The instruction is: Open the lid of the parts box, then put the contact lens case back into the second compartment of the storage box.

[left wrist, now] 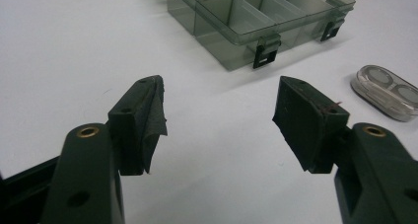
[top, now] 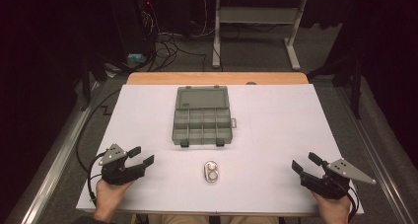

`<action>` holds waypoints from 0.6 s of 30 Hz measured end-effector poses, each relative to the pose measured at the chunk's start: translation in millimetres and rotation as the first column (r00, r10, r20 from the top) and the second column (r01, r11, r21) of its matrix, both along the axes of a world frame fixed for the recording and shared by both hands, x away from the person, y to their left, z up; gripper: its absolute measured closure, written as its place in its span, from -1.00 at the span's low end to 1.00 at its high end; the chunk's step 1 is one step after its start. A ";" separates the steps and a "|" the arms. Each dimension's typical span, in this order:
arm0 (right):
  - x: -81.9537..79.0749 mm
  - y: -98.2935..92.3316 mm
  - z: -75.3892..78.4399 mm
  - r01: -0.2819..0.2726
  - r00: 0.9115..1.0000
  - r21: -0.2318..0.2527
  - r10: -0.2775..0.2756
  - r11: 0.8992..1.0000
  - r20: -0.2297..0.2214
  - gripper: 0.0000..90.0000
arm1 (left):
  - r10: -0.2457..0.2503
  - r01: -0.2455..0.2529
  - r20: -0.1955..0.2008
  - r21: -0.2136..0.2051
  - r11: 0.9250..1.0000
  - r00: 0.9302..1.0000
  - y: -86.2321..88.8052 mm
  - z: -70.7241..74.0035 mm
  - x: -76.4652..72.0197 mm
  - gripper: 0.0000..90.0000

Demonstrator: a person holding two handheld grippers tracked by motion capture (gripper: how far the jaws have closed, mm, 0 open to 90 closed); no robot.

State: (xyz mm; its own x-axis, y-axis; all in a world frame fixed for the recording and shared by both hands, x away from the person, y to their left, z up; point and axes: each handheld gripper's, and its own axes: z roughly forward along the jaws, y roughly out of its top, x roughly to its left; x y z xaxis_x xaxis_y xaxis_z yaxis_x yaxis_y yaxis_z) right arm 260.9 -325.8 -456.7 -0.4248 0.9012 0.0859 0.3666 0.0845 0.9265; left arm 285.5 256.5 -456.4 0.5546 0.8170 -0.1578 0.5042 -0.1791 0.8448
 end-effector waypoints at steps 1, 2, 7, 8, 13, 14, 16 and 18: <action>0.1 0.3 -0.2 -0.001 1.000 -0.001 0.001 1.000 0.000 -0.36 | 0.001 -0.001 0.002 -0.005 1.000 1.000 0.1 0.2 0.0 -0.19; 0.2 0.5 -0.1 -0.001 1.000 -0.004 0.001 1.000 -0.001 -0.36 | 0.002 -0.002 0.003 -0.009 1.000 1.000 0.0 0.5 0.1 -0.19; 2.6 0.4 -1.1 0.008 1.000 0.001 -0.008 1.000 -0.007 -0.37 | -0.005 0.005 0.006 -0.009 1.000 1.000 -0.9 3.9 1.6 -0.20; 2.9 0.3 -1.5 0.007 1.000 -0.003 -0.007 1.000 -0.008 -0.37 | -0.009 0.009 0.006 -0.017 1.000 1.000 -1.4 4.5 1.8 -0.20; 1.0 2.9 -3.2 -0.002 1.000 -0.003 0.002 1.000 -0.018 -0.36 | -0.027 0.027 -0.003 -0.015 1.000 1.000 -7.1 10.6 2.7 -0.21; 0.3 2.6 -3.2 -0.004 1.000 -0.005 0.004 1.000 -0.016 -0.36 | -0.033 0.033 -0.004 -0.018 0.999 0.999 -9.4 12.3 3.1 -0.21; -1.0 1.5 -2.6 0.000 1.000 -0.001 0.000 1.000 -0.012 -0.36 | -0.051 0.051 -0.006 -0.010 0.999 0.999 -14.2 16.4 3.4 -0.21; -1.6 1.2 -1.6 0.003 1.000 0.006 -0.003 1.000 -0.007 -0.36 | -0.061 0.061 0.003 0.003 0.998 0.998 -19.9 20.2 2.5 -0.21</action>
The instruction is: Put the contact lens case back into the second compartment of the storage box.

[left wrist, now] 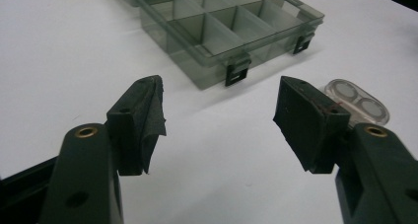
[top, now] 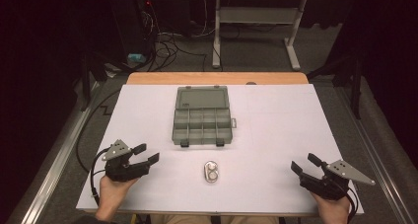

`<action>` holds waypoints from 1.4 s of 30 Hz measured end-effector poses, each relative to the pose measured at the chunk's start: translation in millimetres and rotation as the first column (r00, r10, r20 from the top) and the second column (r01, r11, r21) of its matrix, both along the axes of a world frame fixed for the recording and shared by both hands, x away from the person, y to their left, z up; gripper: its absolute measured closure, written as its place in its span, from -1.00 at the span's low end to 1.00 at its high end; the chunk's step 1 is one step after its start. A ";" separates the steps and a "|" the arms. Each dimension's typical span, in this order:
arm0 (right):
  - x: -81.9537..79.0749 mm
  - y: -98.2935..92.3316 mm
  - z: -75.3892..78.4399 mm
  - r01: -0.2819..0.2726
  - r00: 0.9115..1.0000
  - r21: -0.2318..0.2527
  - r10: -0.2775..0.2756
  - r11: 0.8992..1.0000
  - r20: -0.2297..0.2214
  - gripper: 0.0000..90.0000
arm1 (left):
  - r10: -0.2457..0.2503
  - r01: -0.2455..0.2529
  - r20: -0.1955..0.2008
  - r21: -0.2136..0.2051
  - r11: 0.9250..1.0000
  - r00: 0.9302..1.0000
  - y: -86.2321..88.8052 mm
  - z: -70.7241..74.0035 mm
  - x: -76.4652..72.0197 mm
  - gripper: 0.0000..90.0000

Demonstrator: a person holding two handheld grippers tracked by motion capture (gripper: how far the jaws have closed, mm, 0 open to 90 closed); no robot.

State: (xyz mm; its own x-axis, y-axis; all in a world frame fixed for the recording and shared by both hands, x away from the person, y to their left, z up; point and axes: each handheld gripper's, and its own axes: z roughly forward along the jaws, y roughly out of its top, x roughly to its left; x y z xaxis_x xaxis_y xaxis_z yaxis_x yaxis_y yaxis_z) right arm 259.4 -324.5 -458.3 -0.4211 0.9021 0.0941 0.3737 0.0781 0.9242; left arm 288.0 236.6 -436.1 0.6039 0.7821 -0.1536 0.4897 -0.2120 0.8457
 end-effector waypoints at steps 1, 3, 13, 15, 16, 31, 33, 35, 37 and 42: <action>0.0 0.2 0.3 0.000 1.000 0.000 0.000 1.000 -0.001 -0.35 | -0.003 0.003 0.009 0.012 1.000 1.000 -2.8 1.8 -0.9 -0.22; 0.4 0.9 0.3 -0.002 1.000 -0.012 0.002 1.000 -0.014 -0.33 | -0.025 0.025 0.011 0.024 0.999 1.000 -9.0 4.9 -1.4 -0.22; 1.5 1.9 1.9 -0.013 1.000 -0.011 0.013 1.000 -0.019 -0.31 | -0.120 0.122 -0.093 0.020 0.992 0.988 -35.0 11.9 2.0 -0.19; 2.5 2.1 2.2 -0.014 1.000 -0.006 0.014 1.000 -0.018 -0.31 | -0.134 0.137 -0.103 0.019 0.990 0.986 -40.1 13.8 3.1 -0.20; 3.2 2.4 2.4 -0.015 1.000 -0.007 0.014 1.000 -0.018 -0.31 | -0.142 0.145 -0.107 0.018 0.989 0.984 -42.7 14.9 2.9 -0.20; 4.9 2.2 2.1 -0.027 0.999 -0.004 0.027 1.000 -0.032 -0.29 | -0.207 0.229 -0.199 0.098 0.968 0.958 -92.8 17.0 3.4 -0.21; 5.2 2.2 2.0 -0.028 0.999 -0.002 0.028 1.000 -0.035 -0.29 | -0.211 0.240 -0.222 0.113 0.964 0.952 -98.9 15.8 4.0 -0.21; 5.5 2.5 1.8 -0.027 0.999 -0.001 0.027 1.000 -0.039 -0.29 | -0.215 0.254 -0.256 0.132 0.958 0.943 -106.9 13.6 5.6 -0.24; 5.6 2.6 1.8 -0.027 0.999 -0.003 0.027 1.000 -0.040 -0.28 | -0.223 0.271 -0.268 0.157 0.950 0.937 -115.2 11.4 5.9 -0.24; 5.6 1.3 2.1 -0.025 0.999 0.000 0.025 1.000 -0.035 -0.28 | -0.241 0.298 -0.276 0.186 0.936 0.930 -131.5 9.7 5.5 -0.24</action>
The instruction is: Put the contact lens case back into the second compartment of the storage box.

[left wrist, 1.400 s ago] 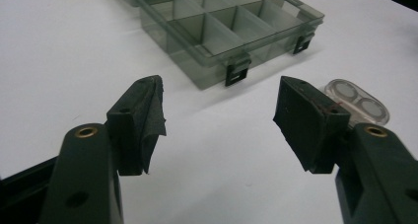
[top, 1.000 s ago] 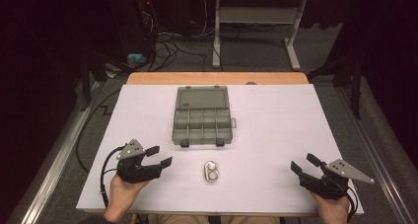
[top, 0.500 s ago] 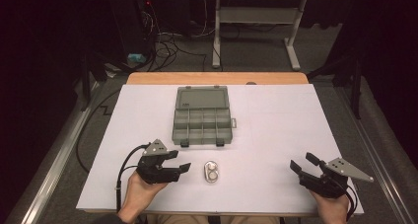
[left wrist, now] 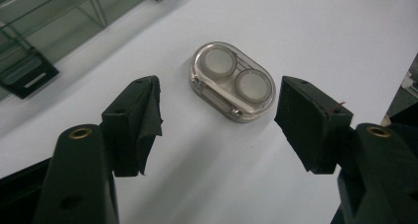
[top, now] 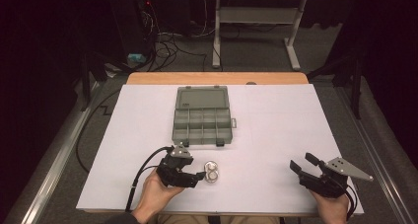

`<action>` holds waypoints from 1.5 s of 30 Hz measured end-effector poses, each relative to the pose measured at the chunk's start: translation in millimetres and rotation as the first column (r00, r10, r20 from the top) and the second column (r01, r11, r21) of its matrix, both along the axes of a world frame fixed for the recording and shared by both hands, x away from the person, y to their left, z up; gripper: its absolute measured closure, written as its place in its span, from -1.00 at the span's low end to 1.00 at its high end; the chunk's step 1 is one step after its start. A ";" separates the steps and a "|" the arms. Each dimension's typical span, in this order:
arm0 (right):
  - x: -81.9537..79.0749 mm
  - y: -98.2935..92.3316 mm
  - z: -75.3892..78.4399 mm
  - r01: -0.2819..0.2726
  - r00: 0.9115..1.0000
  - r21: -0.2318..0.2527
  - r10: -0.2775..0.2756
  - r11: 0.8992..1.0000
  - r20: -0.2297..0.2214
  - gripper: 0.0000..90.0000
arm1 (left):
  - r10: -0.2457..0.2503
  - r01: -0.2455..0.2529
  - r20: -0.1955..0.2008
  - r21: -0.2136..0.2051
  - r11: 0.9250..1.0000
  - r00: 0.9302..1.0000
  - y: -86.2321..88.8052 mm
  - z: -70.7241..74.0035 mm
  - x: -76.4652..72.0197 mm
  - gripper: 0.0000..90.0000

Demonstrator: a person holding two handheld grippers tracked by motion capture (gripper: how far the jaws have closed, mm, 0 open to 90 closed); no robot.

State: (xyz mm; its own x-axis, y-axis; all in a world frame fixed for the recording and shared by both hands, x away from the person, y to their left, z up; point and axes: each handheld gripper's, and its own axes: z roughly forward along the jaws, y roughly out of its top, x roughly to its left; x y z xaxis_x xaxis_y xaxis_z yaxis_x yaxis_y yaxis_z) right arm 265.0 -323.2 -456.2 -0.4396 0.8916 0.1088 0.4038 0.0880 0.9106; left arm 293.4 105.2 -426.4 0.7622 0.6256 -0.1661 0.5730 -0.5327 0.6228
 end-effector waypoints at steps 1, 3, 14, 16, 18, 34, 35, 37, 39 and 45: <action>0.4 -0.2 -0.1 -0.001 1.000 0.000 0.001 1.000 -0.001 -0.29 | -0.004 0.004 -0.003 0.005 1.000 1.000 -2.8 -1.3 0.4 -0.24; 1.1 0.0 -0.5 0.001 1.000 0.002 -0.001 1.000 -0.005 -0.29 | -0.008 0.008 -0.012 0.015 1.000 1.000 -7.8 -4.3 1.5 -0.24; 1.0 0.8 -0.3 -0.006 1.000 -0.002 0.006 1.000 -0.006 -0.29 | -0.036 0.040 -0.042 0.105 0.994 0.998 -31.3 -9.3 7.4 -0.36; 0.9 0.9 -0.2 -0.006 1.000 -0.002 0.006 1.000 -0.006 -0.28 | -0.036 0.041 -0.042 0.122 0.992 0.998 -36.3 -10.2 8.4 -0.38; 0.8 0.6 0.0 -0.006 1.000 -0.004 0.006 1.000 -0.003 -0.29 | -0.036 0.040 -0.034 0.133 0.990 0.999 -40.8 -11.4 9.3 -0.40; 0.0 -1.6 1.2 0.015 1.000 -0.001 -0.015 1.000 0.008 -0.29 | -0.073 0.078 -0.028 0.220 0.972 0.997 -55.1 -21.2 19.3 -0.41; 0.0 -2.2 1.2 0.017 1.000 0.000 -0.017 1.000 0.010 -0.29 | -0.078 0.083 -0.029 0.224 0.971 0.997 -55.5 -21.8 19.8 -0.40; 0.0 -2.7 1.2 0.021 1.000 0.002 -0.021 1.000 0.008 -0.29 | -0.083 0.087 -0.028 0.228 0.970 0.996 -56.6 -23.0 20.1 -0.39; 0.1 -2.4 1.1 0.018 1.000 0.001 -0.018 1.000 0.008 -0.29 | -0.086 0.090 -0.025 0.234 0.968 0.996 -57.6 -24.4 20.1 -0.37; 0.2 -2.0 0.8 0.015 1.000 0.001 -0.015 1.000 0.002 -0.29 | -0.087 0.091 -0.026 0.231 0.969 0.996 -57.2 -25.2 20.9 -0.33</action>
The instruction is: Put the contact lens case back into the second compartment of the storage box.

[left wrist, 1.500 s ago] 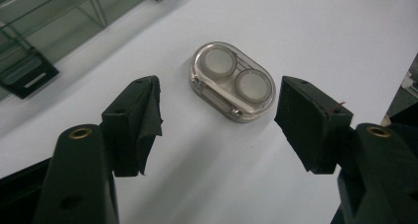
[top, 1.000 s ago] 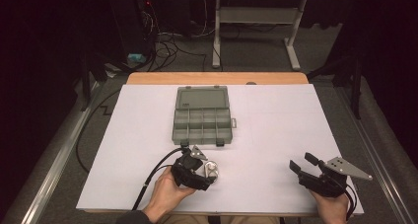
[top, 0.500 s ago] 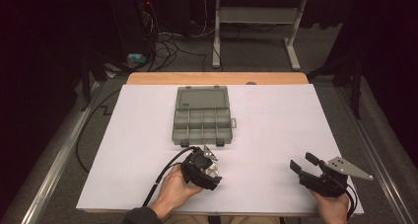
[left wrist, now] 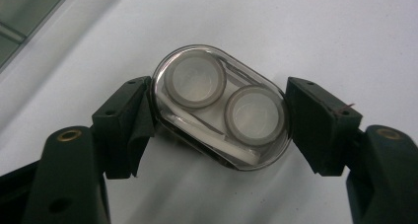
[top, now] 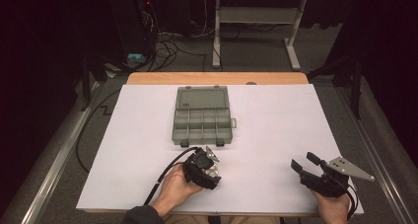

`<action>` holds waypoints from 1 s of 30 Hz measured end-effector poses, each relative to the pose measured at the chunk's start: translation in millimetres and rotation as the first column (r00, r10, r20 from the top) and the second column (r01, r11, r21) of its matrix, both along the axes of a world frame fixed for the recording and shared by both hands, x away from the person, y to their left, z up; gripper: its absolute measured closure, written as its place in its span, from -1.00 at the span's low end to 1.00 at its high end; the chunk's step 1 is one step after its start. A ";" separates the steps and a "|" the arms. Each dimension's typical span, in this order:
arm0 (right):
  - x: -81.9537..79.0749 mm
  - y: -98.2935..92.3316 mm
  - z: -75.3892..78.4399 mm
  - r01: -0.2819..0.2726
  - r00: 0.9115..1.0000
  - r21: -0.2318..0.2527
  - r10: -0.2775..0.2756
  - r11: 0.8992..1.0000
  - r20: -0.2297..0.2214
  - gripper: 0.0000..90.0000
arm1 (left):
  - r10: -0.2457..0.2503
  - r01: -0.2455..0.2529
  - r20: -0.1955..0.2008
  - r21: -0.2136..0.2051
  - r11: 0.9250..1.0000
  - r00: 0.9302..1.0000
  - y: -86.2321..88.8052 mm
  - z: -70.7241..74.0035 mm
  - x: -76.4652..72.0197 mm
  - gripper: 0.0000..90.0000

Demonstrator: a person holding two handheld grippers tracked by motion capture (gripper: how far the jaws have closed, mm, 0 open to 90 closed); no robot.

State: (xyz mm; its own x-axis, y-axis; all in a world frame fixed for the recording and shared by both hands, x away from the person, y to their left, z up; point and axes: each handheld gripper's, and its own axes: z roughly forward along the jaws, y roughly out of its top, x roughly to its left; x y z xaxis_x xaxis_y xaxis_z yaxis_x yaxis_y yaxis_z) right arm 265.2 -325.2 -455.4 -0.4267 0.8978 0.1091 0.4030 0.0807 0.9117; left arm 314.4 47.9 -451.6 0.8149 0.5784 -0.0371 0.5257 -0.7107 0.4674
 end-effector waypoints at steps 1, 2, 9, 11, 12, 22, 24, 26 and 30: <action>0.0 0.0 0.0 0.001 1.000 0.001 -0.001 1.000 -0.001 -0.29 | -0.001 0.001 0.000 -0.001 1.000 1.000 0.2 0.0 0.1 -0.33; 0.2 -0.2 0.0 0.001 1.000 0.000 -0.001 1.000 0.001 -0.29 | -0.002 0.002 0.000 -0.001 1.000 1.000 0.2 -0.1 0.2 -0.33; 0.3 -0.3 -0.2 0.000 1.000 0.004 0.000 1.000 -0.001 -0.29 | 0.000 0.000 0.004 -0.002 1.000 1.000 0.6 0.1 0.4 -0.33; 0.2 -0.4 -0.2 0.000 1.000 0.003 0.000 1.000 -0.001 -0.29 | 0.001 -0.001 0.005 -0.004 1.000 1.000 1.2 0.5 0.3 -0.32; 0.2 -0.5 -0.2 0.000 1.000 0.003 0.000 1.000 0.000 -0.29 | -0.002 0.002 0.012 -0.011 1.000 1.000 2.4 1.4 -0.1 -0.23; 0.3 -0.4 -0.2 -0.003 1.000 0.002 0.003 1.000 0.000 -0.29 | 0.019 -0.018 0.015 -0.035 0.999 1.000 4.5 4.6 1.2 -0.12; 0.5 -0.3 -0.3 -0.003 1.000 0.002 0.003 1.000 -0.002 -0.29 | 0.024 -0.024 0.015 -0.035 0.999 1.000 0.6 3.1 1.6 -0.15; 0.3 -0.3 -0.2 -0.003 1.000 0.002 0.003 1.000 -0.001 -0.28 | 0.034 -0.034 0.015 -0.025 0.999 0.999 -2.5 1.7 3.0 -0.16; 0.2 -0.9 -0.1 -0.003 1.000 0.004 0.003 1.000 0.000 -0.28 | 0.055 -0.055 0.002 -0.032 0.998 0.999 -3.8 0.4 6.9 -0.07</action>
State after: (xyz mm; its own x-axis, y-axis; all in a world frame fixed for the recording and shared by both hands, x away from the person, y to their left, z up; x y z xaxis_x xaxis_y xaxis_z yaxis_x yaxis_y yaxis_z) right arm 265.4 -326.1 -455.5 -0.4293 0.8960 0.1133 0.4032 0.0778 0.9118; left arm 321.2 44.1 -451.2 0.7823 0.6206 -0.0540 0.5618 -0.6655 0.4914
